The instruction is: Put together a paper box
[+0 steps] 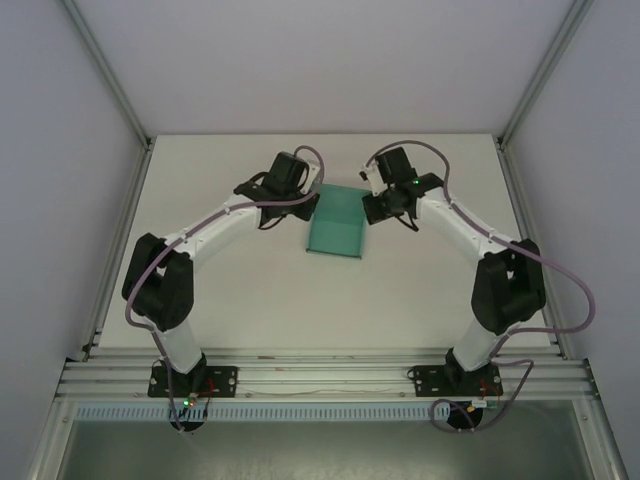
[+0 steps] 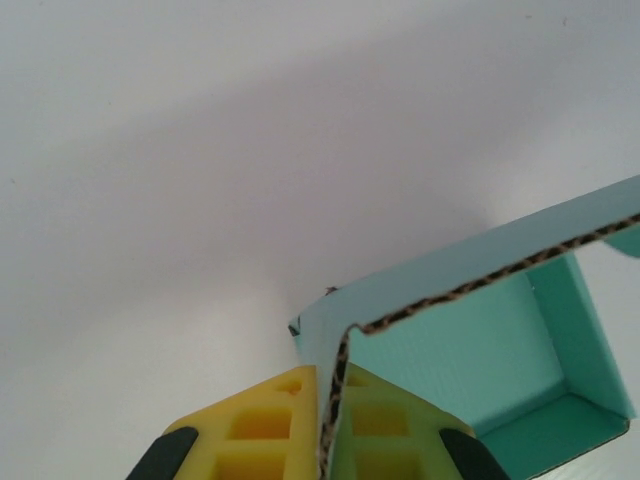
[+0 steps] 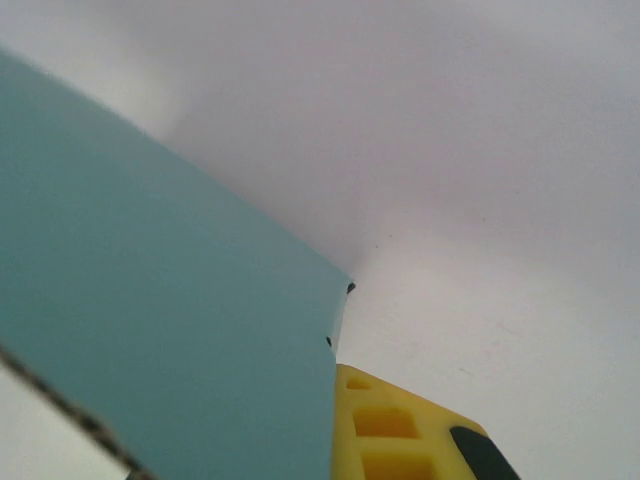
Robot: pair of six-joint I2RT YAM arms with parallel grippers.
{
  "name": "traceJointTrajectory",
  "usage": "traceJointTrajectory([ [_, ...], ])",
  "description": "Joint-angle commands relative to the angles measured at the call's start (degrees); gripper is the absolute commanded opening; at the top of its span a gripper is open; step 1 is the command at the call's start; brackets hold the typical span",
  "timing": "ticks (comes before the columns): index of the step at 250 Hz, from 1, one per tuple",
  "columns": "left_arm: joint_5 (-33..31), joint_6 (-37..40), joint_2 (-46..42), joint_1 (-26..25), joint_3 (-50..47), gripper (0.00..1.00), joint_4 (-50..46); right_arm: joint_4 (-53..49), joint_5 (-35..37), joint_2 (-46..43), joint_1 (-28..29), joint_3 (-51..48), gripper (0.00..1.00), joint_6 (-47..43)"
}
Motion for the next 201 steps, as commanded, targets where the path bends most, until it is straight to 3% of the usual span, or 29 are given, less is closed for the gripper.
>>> traceJointTrajectory([
  [1, -2.01, -11.26, 0.51, -1.75, -1.51, 0.00, 3.93, 12.54, 1.62, -0.47, 1.58, -1.09, 0.04, 20.95],
  [38, 0.14, -16.76, 2.20, -2.21, -1.40, 0.00, 5.78, 17.59, 3.04, 0.65, 3.26, -2.79, 0.04, 28.77],
  [75, 1.97, -21.94, 2.21, -2.30, -3.88, 0.00, 10.55, 18.63, 8.27, 1.15, 6.45, -3.97, 0.03, 29.52],
  [121, 0.23, -21.60, 1.79, -2.69, -8.16, 0.00, 12.53, 21.59, 15.15, 1.33, 8.93, -8.20, 0.03, 29.54],
  [159, 2.03, -24.44, 0.54, -4.06, -16.69, 0.01, 21.59, 25.21, 20.59, 1.05, 11.43, -13.44, 0.03, 30.07],
  [201, 1.14, -25.15, -0.40, -6.00, -21.99, 0.01, 24.87, 26.99, 25.28, -0.31, 15.20, -17.93, 0.03, 29.29],
])
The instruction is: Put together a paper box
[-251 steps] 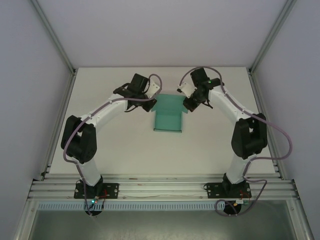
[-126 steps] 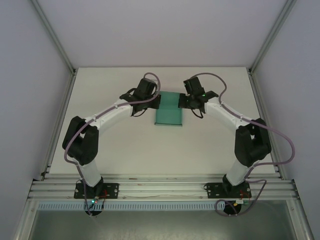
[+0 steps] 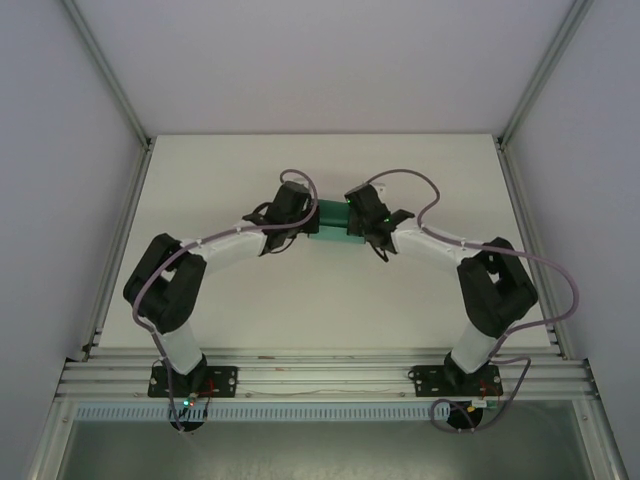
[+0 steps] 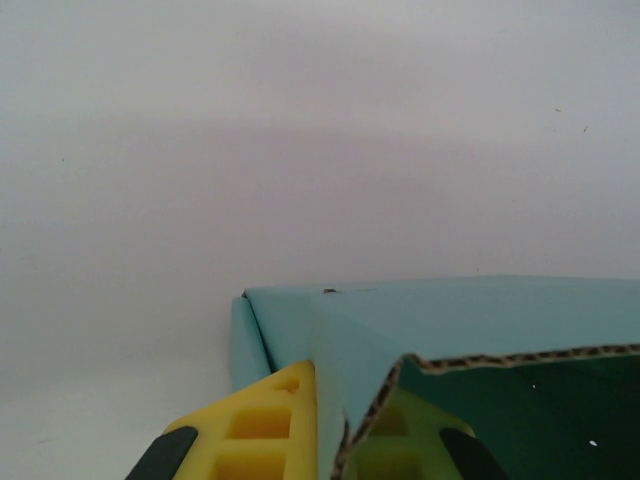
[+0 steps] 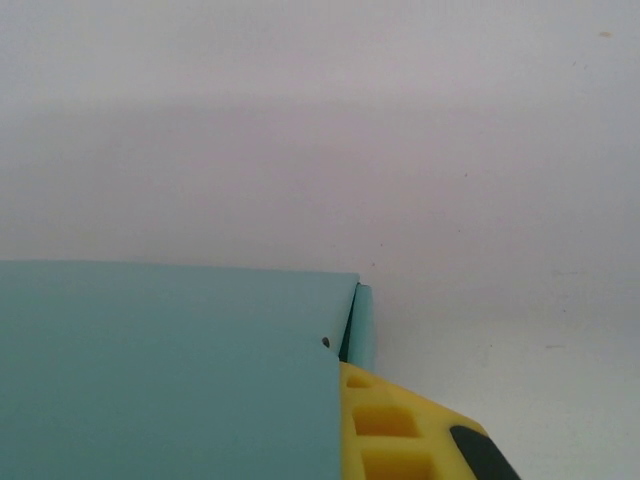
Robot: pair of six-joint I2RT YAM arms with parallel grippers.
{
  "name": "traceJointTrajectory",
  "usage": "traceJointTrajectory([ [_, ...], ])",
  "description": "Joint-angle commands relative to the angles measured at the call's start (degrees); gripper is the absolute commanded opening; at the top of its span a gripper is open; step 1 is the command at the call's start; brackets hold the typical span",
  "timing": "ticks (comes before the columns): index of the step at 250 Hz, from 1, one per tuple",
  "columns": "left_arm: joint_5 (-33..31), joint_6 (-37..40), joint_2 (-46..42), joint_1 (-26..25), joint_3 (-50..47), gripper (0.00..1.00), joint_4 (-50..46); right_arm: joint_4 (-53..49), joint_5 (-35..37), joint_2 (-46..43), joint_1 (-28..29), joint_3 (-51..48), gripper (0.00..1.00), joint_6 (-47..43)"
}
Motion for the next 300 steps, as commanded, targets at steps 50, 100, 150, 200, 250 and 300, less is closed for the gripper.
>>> traceJointTrajectory([
  [50, 4.60, -2.24, -3.12, -3.25, -8.45, 0.16, 2.01, 7.37, 8.49, -2.81, 5.83, -7.68, 0.03, -1.66],
  [100, -0.22, 0.25, -7.54, -3.27, -9.58, 0.35, -3.69, 12.31, 10.09, -5.61, 6.44, -14.06, 0.04, -4.54],
  [150, 0.41, -1.25, -14.99, -3.27, -12.72, 0.87, -7.05, 15.40, 10.77, -7.46, 7.19, -18.69, 0.05, -6.61],
  [200, -2.71, -3.24, -23.36, -3.19, -10.78, 1.00, -12.41, 17.38, 11.99, -6.87, 9.30, -19.89, 0.06, -10.77],
  [250, -7.15, -5.18, -24.13, 1.42, -3.76, 1.00, -17.55, 20.22, 12.04, -6.24, 10.55, -21.25, 0.07, -13.70],
  [300, 2.70, -5.41, -15.59, 8.99, 1.23, 1.00, -15.71, 22.22, 12.19, -5.00, 11.98, -22.85, 0.08, -15.27],
])
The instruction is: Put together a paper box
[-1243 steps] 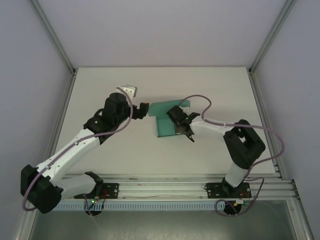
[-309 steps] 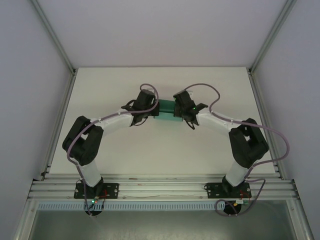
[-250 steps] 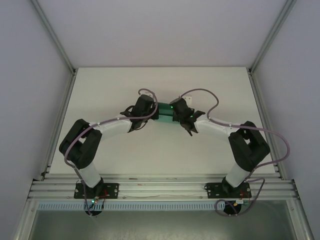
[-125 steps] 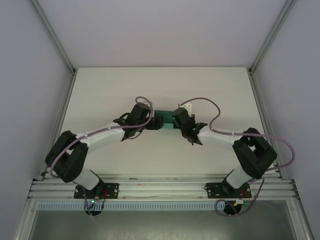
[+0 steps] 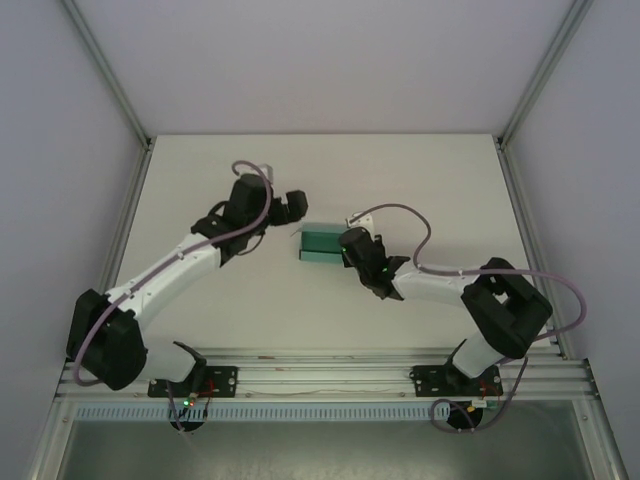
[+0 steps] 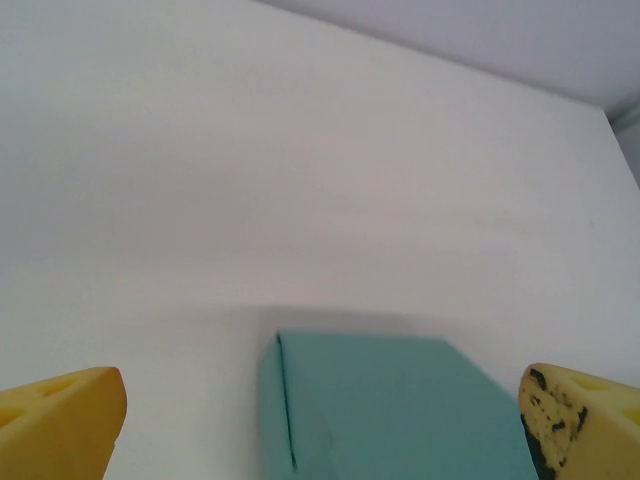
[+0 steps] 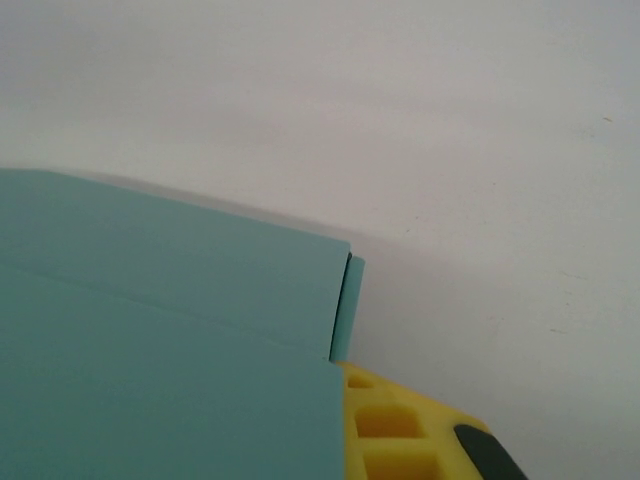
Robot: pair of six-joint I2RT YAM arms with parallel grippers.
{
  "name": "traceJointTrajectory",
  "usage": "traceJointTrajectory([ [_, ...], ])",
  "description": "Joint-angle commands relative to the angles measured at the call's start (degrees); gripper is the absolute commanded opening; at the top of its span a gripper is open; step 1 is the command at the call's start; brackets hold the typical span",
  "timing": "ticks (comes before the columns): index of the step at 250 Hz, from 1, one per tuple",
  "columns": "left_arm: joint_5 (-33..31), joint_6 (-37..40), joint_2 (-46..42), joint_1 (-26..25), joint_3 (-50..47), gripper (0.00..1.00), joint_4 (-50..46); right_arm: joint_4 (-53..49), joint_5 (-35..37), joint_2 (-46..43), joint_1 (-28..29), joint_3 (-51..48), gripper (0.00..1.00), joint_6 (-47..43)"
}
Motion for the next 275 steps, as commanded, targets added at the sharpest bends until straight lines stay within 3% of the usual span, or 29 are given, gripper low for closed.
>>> traceJointTrajectory([
  [1, 4.99, -1.11, 5.21, 2.65, 2.39, 1.00, -1.70, -1.45, 0.38, 2.21, 1.03, -1.90, 0.08, -2.22],
  [56, 12.80, 0.95, 14.25, 3.37, 5.01, 1.00, -0.32, -1.18, 2.88, 2.59, 2.02, -2.75, 0.08, -2.17],
  [102, 16.47, 1.73, 18.43, 3.93, 4.79, 0.97, 2.26, 6.76, 1.94, 0.90, 2.88, -7.90, 0.11, -3.88],
  [198, 23.50, 1.38, 21.91, 4.04, 0.55, 0.70, 7.82, 8.17, 0.75, -1.27, 2.98, -9.65, 0.17, -3.58],
  [218, 24.17, 0.63, 22.92, 4.03, -0.88, 0.63, 9.24, 8.18, 0.59, -3.05, 2.93, -10.26, 0.22, -3.18],
  [275, 26.42, -1.11, 24.07, 4.10, -6.59, 0.53, 15.07, 4.37, -3.89, -13.25, 2.97, -12.17, 0.49, -2.31],
])
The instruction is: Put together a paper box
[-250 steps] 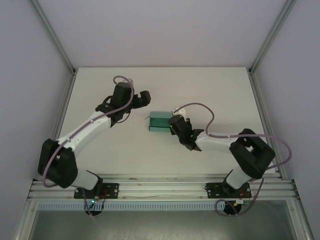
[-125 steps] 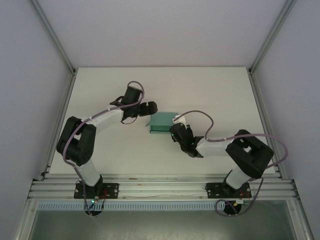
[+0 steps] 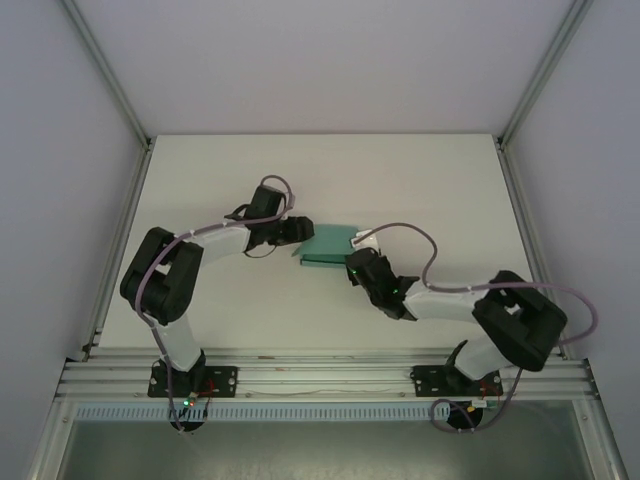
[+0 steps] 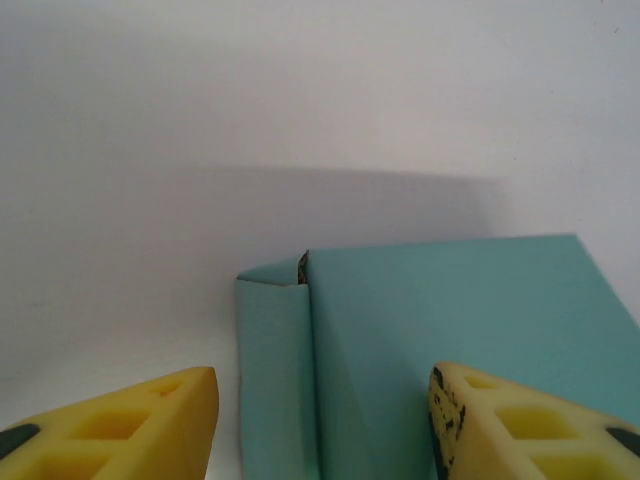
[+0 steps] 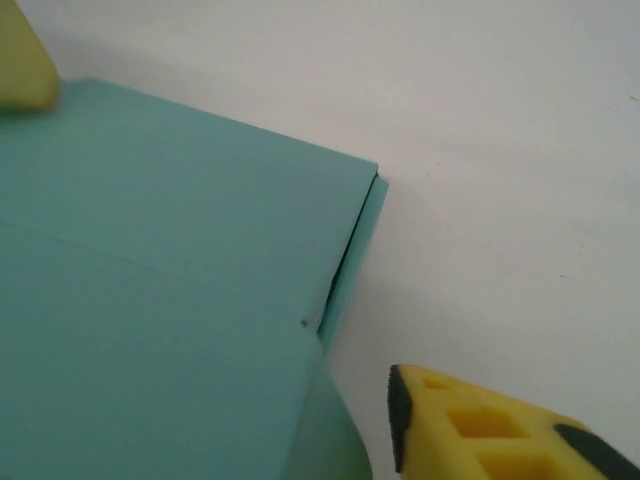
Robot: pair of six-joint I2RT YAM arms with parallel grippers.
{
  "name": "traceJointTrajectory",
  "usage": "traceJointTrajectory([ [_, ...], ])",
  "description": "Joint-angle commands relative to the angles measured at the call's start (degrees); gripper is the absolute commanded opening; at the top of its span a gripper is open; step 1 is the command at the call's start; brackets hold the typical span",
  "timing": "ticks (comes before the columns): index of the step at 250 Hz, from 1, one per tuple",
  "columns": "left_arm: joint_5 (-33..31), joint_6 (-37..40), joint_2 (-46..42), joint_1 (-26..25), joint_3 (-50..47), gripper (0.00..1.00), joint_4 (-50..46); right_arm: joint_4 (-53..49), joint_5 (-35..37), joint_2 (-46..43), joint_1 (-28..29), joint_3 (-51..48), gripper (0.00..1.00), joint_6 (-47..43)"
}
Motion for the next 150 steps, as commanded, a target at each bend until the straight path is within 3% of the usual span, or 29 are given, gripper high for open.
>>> traceJointTrajectory([
  [1, 1.35, -0.89, 1.47, 0.53, -2.81, 0.53, 3.38, -2.53, -2.51, -5.47, 0.14, -0.90, 0.50, 0.60],
  [53, 2.30, -3.21, 2.70, 0.54, -5.35, 0.49, 6.48, -4.55, -8.70, -18.94, 0.12, -6.17, 0.64, 4.32],
  [94, 2.67, -3.97, 3.79, 0.62, -6.09, 0.42, 7.99, -3.79, -6.24, -29.55, -0.03, -10.14, 1.00, 9.53],
  [118, 2.89, -4.99, 4.43, 0.75, -6.20, 0.39, 8.66, -8.73, -4.75, -31.26, -1.06, -7.90, 1.00, 12.88],
  [150, 5.11, -6.35, 4.93, 1.38, -7.29, 0.35, 11.35, -15.37, -8.57, -28.56, -5.77, -2.69, 1.00, 18.11],
])
